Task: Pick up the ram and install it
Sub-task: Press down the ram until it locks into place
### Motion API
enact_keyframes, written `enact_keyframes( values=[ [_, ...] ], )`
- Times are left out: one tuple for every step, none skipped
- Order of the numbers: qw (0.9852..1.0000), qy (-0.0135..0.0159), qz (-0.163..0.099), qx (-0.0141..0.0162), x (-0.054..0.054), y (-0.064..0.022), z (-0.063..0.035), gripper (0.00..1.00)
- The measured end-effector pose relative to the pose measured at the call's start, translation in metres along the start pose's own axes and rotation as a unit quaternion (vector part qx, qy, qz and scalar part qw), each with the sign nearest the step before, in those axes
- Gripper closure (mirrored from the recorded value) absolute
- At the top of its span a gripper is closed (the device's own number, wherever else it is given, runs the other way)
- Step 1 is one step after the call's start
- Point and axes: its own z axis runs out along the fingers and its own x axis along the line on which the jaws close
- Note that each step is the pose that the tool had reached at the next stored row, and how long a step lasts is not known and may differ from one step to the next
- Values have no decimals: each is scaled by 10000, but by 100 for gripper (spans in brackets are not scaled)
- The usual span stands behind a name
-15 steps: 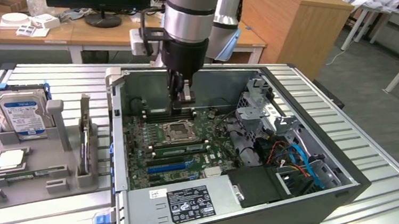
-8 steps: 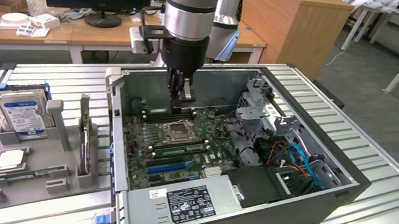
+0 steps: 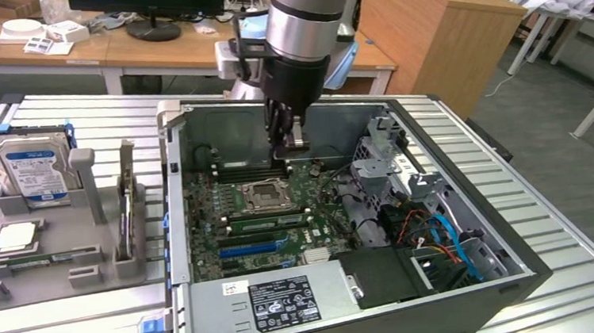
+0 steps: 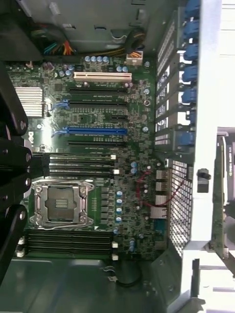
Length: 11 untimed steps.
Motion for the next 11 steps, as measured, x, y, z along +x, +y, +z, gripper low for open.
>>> enact_keyframes(
  values=[
    [10000, 0, 0, -1, 0, -18, 0, 89],
    [10000, 0, 0, -2, 0, -37, -1, 89],
    [10000, 0, 0, -3, 1, -55, -1, 89],
    [10000, 0, 0, -3, 1, -71, -1, 89],
    [10000, 0, 0, -4, 1, -87, -1, 89],
    [10000, 0, 0, -5, 1, -103, -1, 89],
    [10000, 0, 0, -5, 1, -118, -1, 89],
    [10000, 0, 0, -6, 2, -132, -1, 89],
    [10000, 0, 0, -6, 2, -145, -1, 89],
    [10000, 0, 0, -6, 2, -158, -1, 89],
    [10000, 0, 1, -7, 2, -170, -2, 89]
  ],
)
